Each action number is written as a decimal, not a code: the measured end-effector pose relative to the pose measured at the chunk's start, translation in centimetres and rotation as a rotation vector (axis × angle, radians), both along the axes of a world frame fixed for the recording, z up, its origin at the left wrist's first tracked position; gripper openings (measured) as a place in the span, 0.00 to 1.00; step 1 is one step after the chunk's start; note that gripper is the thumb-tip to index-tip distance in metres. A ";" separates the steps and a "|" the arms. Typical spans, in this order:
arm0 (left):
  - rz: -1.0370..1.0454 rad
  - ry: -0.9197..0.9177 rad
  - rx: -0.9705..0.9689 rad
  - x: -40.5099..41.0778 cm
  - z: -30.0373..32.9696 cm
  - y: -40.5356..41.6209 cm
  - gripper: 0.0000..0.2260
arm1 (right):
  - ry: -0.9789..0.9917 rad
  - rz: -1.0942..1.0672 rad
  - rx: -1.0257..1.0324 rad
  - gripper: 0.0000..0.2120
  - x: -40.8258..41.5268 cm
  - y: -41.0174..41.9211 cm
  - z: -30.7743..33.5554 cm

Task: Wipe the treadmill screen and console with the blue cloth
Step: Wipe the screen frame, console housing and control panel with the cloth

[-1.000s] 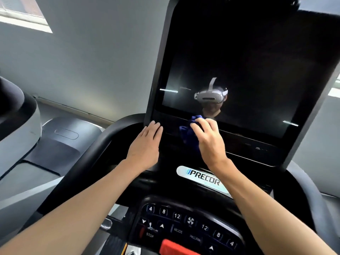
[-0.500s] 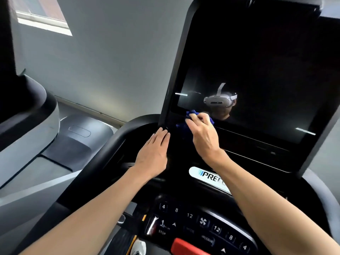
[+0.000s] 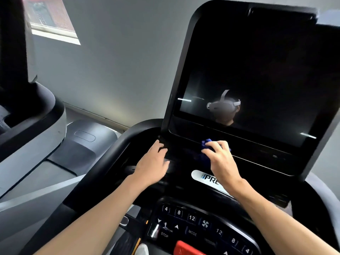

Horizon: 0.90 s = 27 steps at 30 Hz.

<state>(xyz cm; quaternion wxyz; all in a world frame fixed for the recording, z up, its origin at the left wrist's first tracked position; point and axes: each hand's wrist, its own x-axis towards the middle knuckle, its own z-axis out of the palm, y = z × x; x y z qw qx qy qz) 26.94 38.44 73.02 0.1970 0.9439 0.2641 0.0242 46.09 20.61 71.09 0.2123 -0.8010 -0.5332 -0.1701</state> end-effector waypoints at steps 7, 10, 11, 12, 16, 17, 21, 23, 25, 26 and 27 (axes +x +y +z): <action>0.093 -0.244 -0.935 1.9 4.9 -5.3 0.34 | 0.637 -0.046 0.270 0.31 -6.3 -2.0 5.5; 0.079 -0.354 -1.127 1.4 6.2 -6.1 0.23 | 0.617 0.009 0.263 0.36 -8.3 -2.6 6.6; 0.082 -0.395 -1.142 1.2 6.4 -6.1 0.17 | 0.646 0.003 0.243 0.37 -8.8 -2.8 6.9; 0.081 -0.424 -1.164 0.9 6.9 -6.2 0.13 | 0.696 -0.022 0.217 0.39 -9.3 -3.1 7.5; 0.001 -0.455 -1.252 -1.3 8.5 -5.8 0.10 | 1.041 -0.100 0.150 0.31 -11.4 -4.7 9.8; -0.023 -0.451 -1.273 -2.0 8.9 -5.7 0.11 | 1.196 -0.074 0.169 0.24 -12.2 -4.8 10.4; -0.074 -0.390 -1.354 -5.8 10.5 -5.2 0.14 | 1.589 -0.112 0.407 0.23 -16.2 -4.0 11.5; -0.074 -0.386 -1.368 -7.8 10.6 -4.4 0.12 | 1.597 -0.131 0.528 0.17 -18.4 -3.5 12.0; -0.006 -0.398 -1.380 -9.6 10.3 -3.9 0.12 | 1.588 -0.191 0.633 0.11 -20.5 -3.2 12.0; 0.044 -0.400 -1.377 -10.5 9.9 -3.7 0.13 | 1.580 -0.232 0.675 0.09 -21.6 -3.0 11.8; 0.091 -0.404 -1.368 -11.3 9.5 -3.6 0.13 | 1.565 -0.278 0.703 0.07 -22.8 -2.9 11.6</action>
